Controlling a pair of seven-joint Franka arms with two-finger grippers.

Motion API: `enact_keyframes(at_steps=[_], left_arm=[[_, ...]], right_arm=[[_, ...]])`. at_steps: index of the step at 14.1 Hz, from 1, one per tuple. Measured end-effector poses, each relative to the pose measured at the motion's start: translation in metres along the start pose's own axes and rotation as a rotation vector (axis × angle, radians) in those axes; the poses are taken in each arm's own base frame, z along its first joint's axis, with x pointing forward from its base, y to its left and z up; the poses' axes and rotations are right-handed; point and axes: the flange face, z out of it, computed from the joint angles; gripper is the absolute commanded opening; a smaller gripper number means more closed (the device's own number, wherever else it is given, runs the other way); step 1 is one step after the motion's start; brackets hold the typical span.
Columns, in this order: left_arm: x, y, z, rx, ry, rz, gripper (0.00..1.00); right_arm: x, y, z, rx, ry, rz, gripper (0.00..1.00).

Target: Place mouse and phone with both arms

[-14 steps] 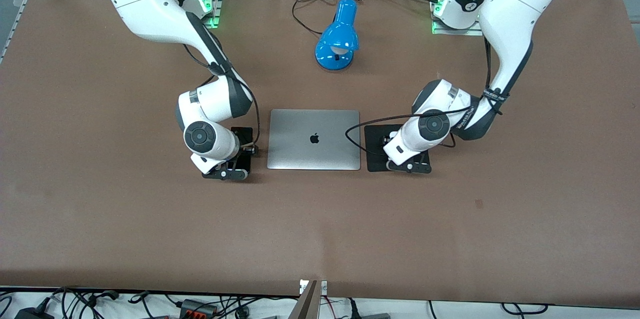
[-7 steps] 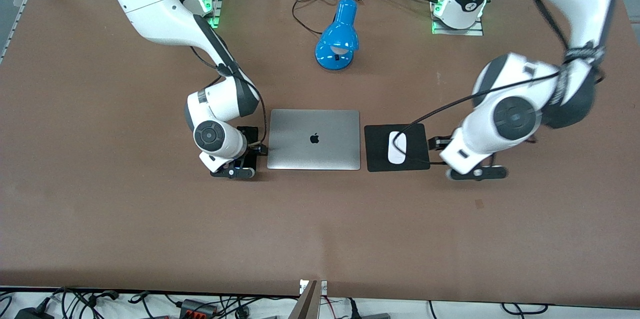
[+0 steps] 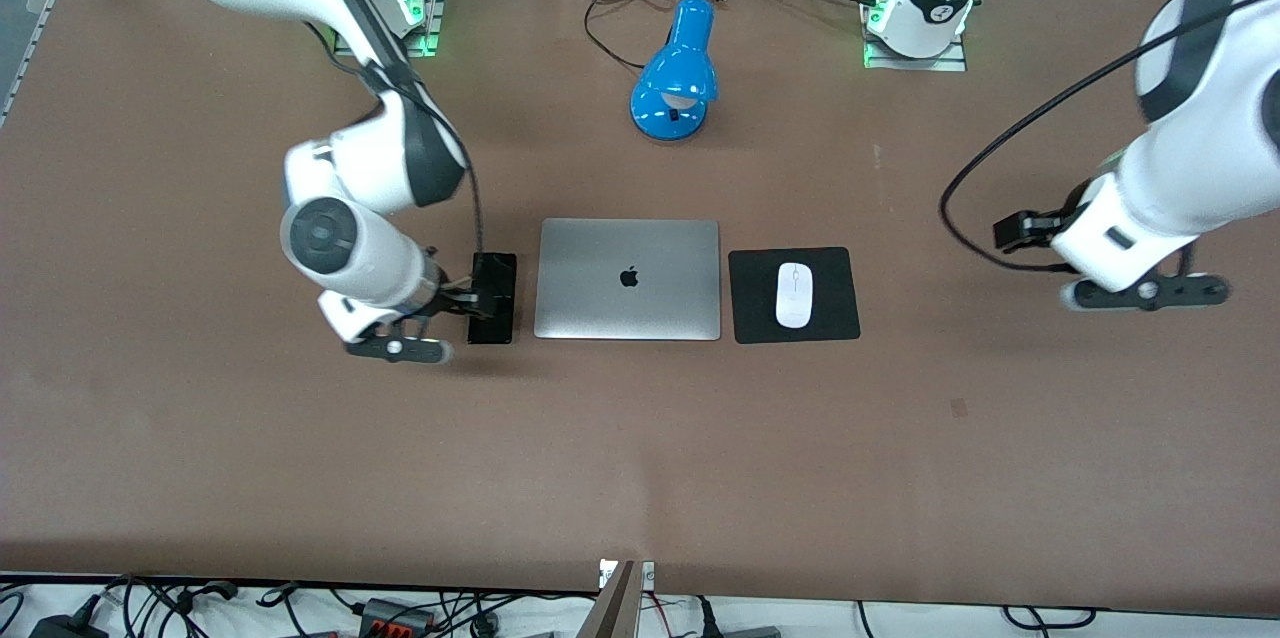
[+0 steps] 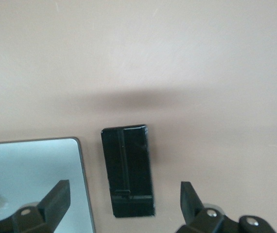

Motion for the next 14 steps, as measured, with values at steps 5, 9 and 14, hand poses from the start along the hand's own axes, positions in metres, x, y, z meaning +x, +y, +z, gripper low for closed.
enact_keyframes(at_steps=[5, 9, 14], left_arm=[[-0.003, -0.002, -0.011, -0.041, -0.006, 0.0, 1.0], [0.001, -0.011, -0.012, -0.079, 0.004, -0.029, 1.0], [-0.032, -0.016, -0.036, -0.103, 0.041, -0.043, 1.0]], right_arm=[[0.03, 0.085, -0.116, 0.002, -0.008, -0.032, 1.0], [0.049, 0.165, -0.166, 0.01, 0.023, -0.058, 1.0], [0.036, 0.24, -0.239, -0.033, 0.128, -0.106, 1.0]])
